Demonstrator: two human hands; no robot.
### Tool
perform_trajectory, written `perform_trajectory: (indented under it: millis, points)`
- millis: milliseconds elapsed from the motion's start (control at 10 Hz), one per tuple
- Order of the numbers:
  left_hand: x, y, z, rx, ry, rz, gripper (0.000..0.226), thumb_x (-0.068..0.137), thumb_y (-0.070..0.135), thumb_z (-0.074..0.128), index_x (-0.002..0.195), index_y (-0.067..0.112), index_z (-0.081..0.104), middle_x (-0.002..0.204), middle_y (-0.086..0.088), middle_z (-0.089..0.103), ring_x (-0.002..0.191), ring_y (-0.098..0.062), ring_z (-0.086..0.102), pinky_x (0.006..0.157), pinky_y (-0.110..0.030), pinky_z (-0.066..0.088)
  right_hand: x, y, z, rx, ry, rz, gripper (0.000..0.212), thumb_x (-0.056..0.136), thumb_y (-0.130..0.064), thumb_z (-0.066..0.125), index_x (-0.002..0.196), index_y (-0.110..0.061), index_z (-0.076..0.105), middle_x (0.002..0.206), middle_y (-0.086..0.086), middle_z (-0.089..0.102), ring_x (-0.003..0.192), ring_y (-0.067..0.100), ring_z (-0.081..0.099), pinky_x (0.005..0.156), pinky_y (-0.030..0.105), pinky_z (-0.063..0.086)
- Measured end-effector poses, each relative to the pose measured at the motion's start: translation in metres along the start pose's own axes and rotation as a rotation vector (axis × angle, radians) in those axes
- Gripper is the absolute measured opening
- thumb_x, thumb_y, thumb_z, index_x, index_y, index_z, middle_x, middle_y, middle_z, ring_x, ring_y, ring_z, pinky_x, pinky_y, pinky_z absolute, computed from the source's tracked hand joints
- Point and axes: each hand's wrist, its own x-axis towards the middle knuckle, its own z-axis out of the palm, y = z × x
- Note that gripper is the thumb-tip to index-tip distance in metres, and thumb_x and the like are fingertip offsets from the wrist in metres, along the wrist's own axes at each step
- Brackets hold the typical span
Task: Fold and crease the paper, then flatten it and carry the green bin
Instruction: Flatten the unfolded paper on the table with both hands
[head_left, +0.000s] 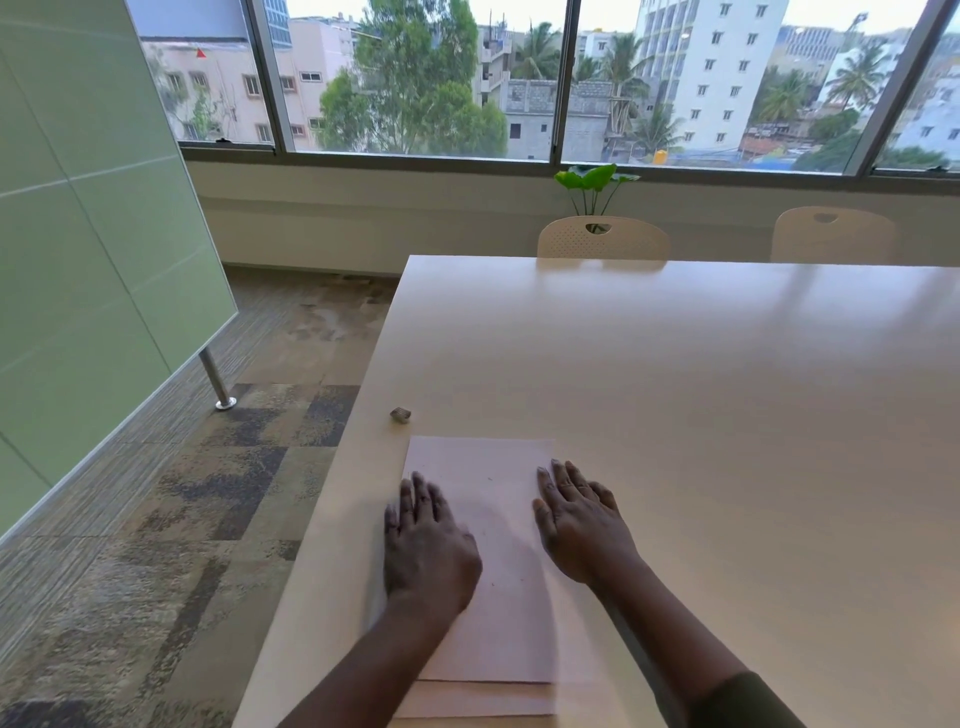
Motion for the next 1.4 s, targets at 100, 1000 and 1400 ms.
perform_trajectory:
  millis: [100,1000,1400]
  points:
    - [-0.016,0.031,0.002,-0.047,-0.053,0.266,0.067,0.095,0.040,0.007,0.153,0.007,0.000,0.160,-0.014,-0.009,0.150,-0.023,-0.006,0.119,-0.039,-0.002,0.000,0.001,0.001,-0.021,0.000,-0.001,0.060,0.100,-0.047,0.007,0.155,-0.023,0.008,0.163,-0.003,0.001,0.149,0.011,-0.003,0.117,0.032,0.004]
    - [-0.022,0.046,0.022,0.008,-0.103,0.310,0.085,0.079,0.053,-0.012,0.152,0.011,-0.009,0.158,-0.008,-0.021,0.147,-0.020,-0.021,0.114,-0.037,-0.015,0.003,0.002,0.000,-0.032,-0.049,0.003,0.059,0.101,-0.045,0.008,0.155,-0.021,0.002,0.163,-0.002,-0.005,0.149,0.012,-0.008,0.118,0.032,0.000]
    - [0.006,0.013,-0.001,0.019,0.027,0.162,0.063,0.101,0.036,0.015,0.152,0.005,-0.003,0.160,-0.018,-0.009,0.149,-0.026,-0.009,0.121,-0.041,-0.001,0.002,0.001,-0.001,-0.021,-0.040,0.005,0.058,0.102,-0.043,0.010,0.155,-0.022,0.003,0.163,-0.003,-0.004,0.149,0.011,-0.007,0.118,0.032,0.001]
